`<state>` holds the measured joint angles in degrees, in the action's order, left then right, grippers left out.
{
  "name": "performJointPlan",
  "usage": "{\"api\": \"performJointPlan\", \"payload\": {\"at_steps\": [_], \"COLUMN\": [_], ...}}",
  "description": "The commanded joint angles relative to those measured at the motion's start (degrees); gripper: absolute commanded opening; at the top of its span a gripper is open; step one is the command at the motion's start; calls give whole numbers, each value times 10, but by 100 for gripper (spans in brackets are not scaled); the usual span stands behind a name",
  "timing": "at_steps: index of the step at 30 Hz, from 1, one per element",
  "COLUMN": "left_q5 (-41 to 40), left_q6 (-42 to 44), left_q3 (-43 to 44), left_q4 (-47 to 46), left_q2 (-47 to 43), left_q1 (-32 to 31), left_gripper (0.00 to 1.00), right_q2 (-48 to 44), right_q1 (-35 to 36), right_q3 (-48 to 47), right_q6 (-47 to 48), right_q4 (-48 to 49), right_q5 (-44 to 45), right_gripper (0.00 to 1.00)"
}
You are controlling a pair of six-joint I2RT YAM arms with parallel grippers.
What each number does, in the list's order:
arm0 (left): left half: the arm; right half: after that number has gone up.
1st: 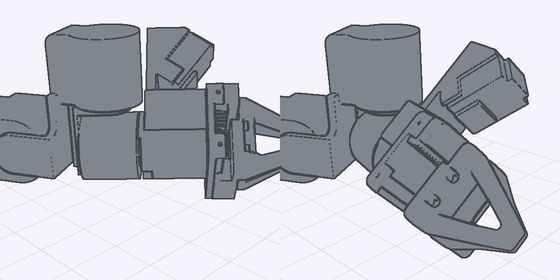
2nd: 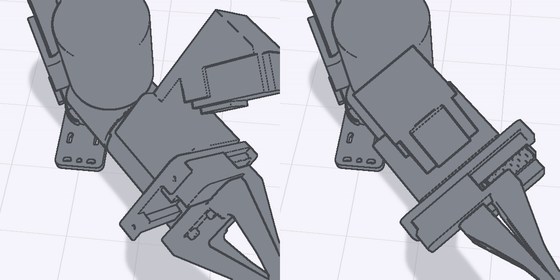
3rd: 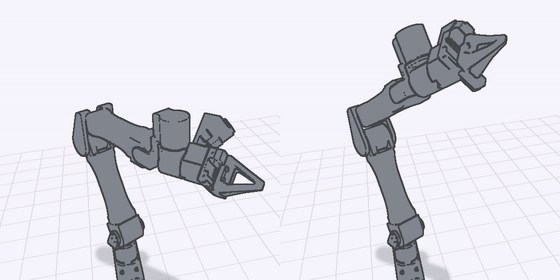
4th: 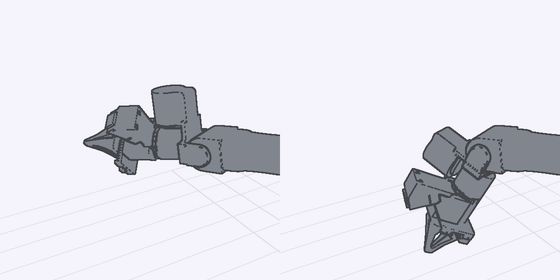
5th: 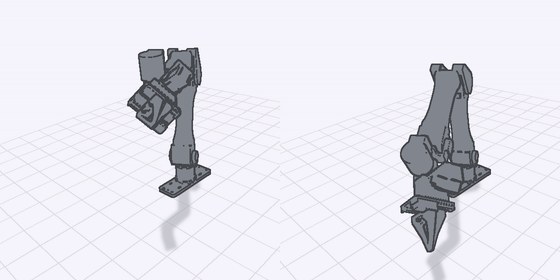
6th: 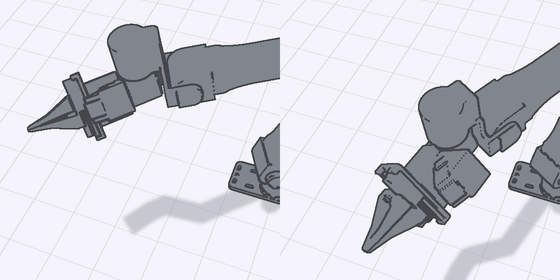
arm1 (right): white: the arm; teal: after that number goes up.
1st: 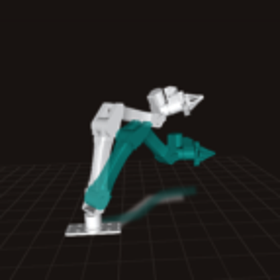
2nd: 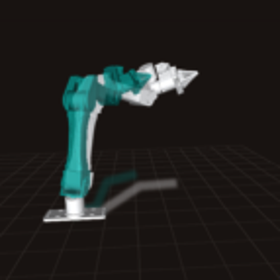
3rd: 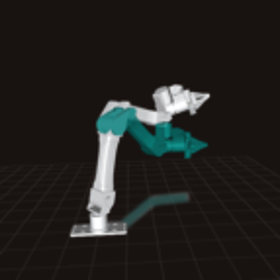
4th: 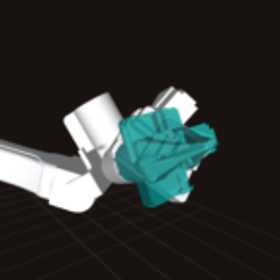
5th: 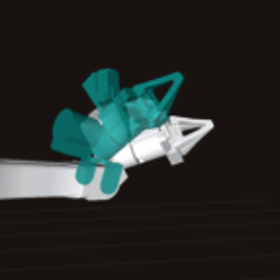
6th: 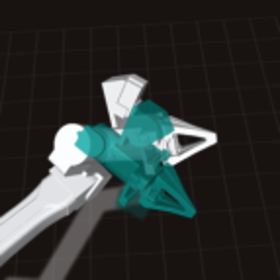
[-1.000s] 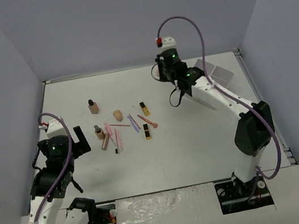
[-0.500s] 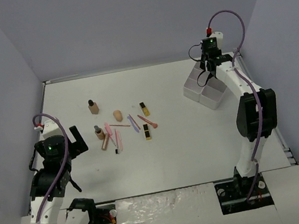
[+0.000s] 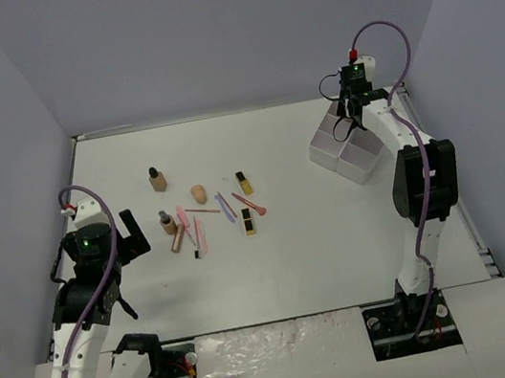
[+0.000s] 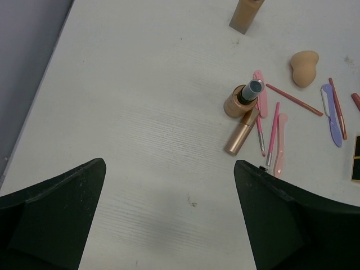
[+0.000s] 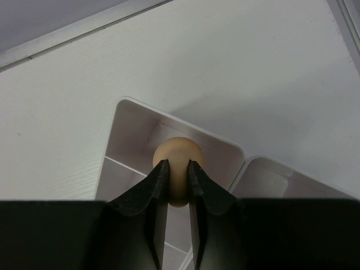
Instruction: Organize the makeup
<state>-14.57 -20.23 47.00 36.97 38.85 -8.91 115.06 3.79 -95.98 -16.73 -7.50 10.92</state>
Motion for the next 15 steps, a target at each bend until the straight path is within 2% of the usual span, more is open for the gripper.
{"api": "performJointPlan", "payload": {"at_steps": [1, 7, 15], "left_q5": [7, 9, 12], "left_q6": [0, 0, 0], "left_q3": [18, 19, 20], "left_q4": [-37, -36, -35], "left_q2": [9, 11, 9], "left_q1": [5, 4, 5], "left_gripper": [97, 97, 97], "right_q2": [-18, -38, -56], "right_q1": [-4, -5, -7], "right_q3": [-20, -9, -7], "right_q6": [-10, -14, -11], "right_q4": [24, 22, 13], "right_q5": [4, 18, 30], "right_gripper": [20, 34, 43]}}
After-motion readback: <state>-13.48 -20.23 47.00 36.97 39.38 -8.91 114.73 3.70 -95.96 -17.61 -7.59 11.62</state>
